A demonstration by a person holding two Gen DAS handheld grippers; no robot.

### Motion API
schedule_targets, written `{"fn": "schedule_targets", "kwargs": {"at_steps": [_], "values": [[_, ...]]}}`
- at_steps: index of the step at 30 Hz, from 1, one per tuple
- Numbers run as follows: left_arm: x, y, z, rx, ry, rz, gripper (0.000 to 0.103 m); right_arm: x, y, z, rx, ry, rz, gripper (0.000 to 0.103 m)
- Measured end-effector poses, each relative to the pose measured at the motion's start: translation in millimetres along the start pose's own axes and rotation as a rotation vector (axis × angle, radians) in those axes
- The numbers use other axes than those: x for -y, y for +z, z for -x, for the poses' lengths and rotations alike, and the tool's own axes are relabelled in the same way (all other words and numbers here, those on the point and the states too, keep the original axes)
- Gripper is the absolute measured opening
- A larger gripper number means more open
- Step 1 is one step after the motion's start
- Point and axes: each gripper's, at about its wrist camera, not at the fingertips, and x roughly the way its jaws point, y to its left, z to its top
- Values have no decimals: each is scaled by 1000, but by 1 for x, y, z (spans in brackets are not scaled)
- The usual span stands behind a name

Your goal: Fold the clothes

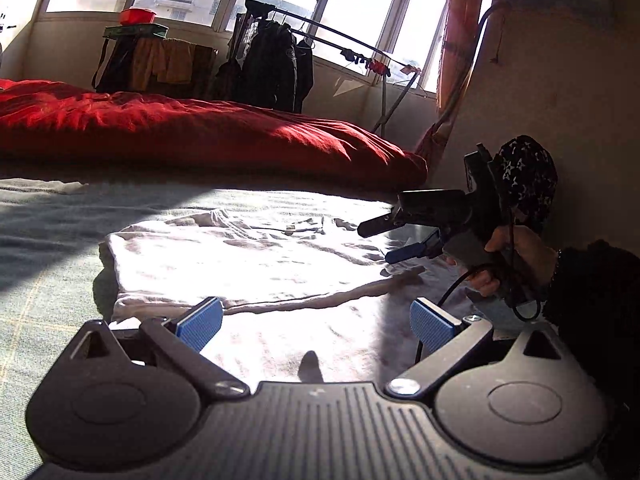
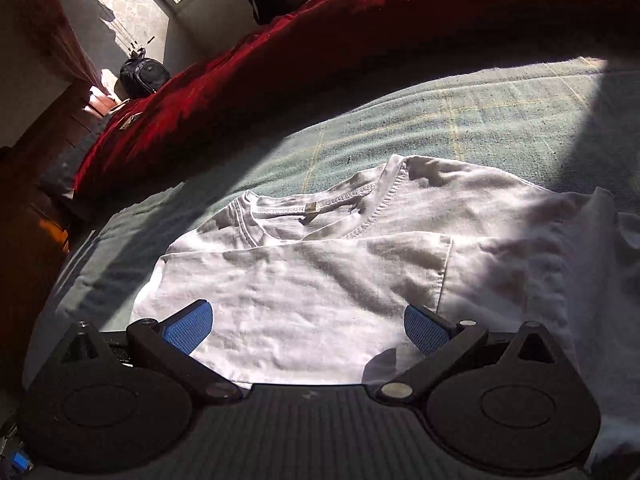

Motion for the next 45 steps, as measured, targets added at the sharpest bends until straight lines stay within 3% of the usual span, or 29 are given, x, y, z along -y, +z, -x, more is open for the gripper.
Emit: {"fn": "schedule_targets", "kwargs": {"at_steps": [3,5,8,10,14,18,26,30,34,37,40,45], "values": [[-1,0,-3,-11,20,2,100,8,-6,-7,-35,-32,21,103],[-2,0,-2,-12,23,6,100,11,-7,1,-2,-31,1,103],[-3,-1,0,-6,14,10,100,3,-5,19,66,-99,34,103],[-3,-1,0,-8,12,8,100,3,-1,18,54,-87,43,103],[-1,-1,-2,-20,21,-1,100,15,1,-8,7,-145,15,103],[0,-1,0,-23,9,-7,100,15,-4,-5,41,-176,-18,103],[9,2,36,47,-27,-75,100,-75,-17,6,47,-164,265,103],[8,4,51,91,-64,-85,100,-123,-18,-26,49,-166,417,103],[9,4,47,80,-90,-92,100,-161,-21,-74,14,-145,529,103],[13,2,40,51,-85,-106,100,-179,-28,-104,-35,-143,574,103],[20,0,34,28,-90,-128,100,-181,-40,-120,-148,-179,605,103],[35,-6,16,-45,-83,-170,100,-165,-56,-70,-180,-228,630,103]]}}
